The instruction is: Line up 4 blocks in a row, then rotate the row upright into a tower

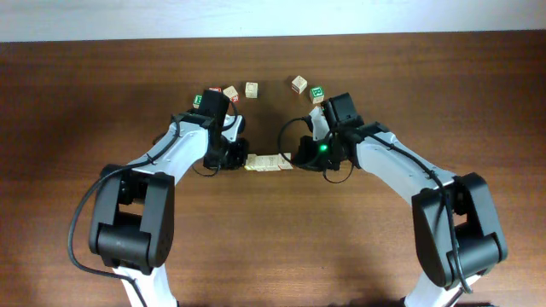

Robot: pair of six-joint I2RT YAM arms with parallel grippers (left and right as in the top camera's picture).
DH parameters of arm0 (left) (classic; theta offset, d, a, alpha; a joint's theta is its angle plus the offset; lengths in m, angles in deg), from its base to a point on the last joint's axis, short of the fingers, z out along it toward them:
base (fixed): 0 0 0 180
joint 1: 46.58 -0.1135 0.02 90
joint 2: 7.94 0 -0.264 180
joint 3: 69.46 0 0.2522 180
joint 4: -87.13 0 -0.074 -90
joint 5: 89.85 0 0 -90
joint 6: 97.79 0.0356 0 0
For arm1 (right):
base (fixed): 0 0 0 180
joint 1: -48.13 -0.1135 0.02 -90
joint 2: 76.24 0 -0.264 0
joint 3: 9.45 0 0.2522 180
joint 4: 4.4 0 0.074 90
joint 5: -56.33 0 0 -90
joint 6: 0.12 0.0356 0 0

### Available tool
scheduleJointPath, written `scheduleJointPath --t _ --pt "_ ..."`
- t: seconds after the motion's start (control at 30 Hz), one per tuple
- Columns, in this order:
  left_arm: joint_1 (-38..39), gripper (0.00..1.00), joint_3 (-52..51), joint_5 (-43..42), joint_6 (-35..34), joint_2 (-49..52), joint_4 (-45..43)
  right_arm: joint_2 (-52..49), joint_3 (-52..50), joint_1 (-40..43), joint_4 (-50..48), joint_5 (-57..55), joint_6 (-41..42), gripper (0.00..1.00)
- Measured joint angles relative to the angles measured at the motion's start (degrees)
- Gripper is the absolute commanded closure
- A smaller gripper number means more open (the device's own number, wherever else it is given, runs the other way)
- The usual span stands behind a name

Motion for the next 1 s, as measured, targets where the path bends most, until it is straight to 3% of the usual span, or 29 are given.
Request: scheduleJointPath --t 0.47,1.0 --pt "-0.7 1.00 0.0 3.3 0.0 0.0 0.2 1.5 1.5 -3.1 -2.7 -1.2 0.5 0.96" --pt "-0.2 1.00 0.0 3.2 -0.3 0.5 3.6 2.8 3.6 -5.8 -5.1 4.7 2.3 0.96"
